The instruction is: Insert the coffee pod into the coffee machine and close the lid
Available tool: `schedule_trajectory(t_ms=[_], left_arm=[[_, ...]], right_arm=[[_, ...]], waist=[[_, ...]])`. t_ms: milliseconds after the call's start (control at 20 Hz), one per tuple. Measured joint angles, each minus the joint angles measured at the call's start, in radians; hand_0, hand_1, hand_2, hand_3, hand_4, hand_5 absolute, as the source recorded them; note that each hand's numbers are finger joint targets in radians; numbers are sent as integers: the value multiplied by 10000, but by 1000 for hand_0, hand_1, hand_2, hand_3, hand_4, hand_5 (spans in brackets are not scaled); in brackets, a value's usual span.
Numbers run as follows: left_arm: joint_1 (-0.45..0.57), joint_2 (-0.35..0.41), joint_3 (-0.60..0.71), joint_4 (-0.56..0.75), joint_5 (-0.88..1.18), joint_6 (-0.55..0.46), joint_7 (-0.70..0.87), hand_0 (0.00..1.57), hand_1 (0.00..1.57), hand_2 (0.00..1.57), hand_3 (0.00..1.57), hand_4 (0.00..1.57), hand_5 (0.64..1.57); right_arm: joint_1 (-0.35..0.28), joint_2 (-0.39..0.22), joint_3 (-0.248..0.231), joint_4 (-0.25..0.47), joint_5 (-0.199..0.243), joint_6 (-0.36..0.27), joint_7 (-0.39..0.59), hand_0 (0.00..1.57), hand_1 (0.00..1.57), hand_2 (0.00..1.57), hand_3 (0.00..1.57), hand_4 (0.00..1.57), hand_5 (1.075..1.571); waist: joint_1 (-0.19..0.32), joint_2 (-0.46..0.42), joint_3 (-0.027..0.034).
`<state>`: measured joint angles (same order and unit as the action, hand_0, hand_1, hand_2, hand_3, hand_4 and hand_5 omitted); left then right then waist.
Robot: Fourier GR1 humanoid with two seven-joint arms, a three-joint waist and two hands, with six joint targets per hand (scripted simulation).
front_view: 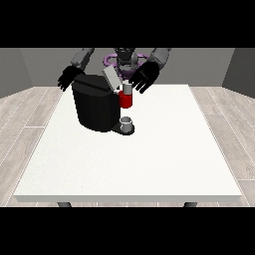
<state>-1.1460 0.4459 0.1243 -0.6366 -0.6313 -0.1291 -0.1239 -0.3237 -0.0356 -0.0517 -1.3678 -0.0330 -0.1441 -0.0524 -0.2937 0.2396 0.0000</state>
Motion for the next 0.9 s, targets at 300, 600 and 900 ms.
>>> schedule_trajectory(t_ms=[300,600,900], left_arm=[[-89,-165,-60,34,-66,-103,14,1185,1185,1262,1197,492,1571],[-161,-188,-98,83,-157,-179,-51,1160,1160,1244,1185,506,1571],[-138,-173,-71,203,-255,-156,16,1236,1236,1279,1197,487,1571]], right_arm=[[8,-98,-161,86,-88,43,-150,0,0,0,0,499,1571],[-4,-48,-178,90,-73,-78,-168,0,0,0,0,435,1571],[69,-149,-189,34,-112,17,-117,0,0,0,0,437,1571]], waist=[[67,38,0],[113,58,2],[79,65,2]])
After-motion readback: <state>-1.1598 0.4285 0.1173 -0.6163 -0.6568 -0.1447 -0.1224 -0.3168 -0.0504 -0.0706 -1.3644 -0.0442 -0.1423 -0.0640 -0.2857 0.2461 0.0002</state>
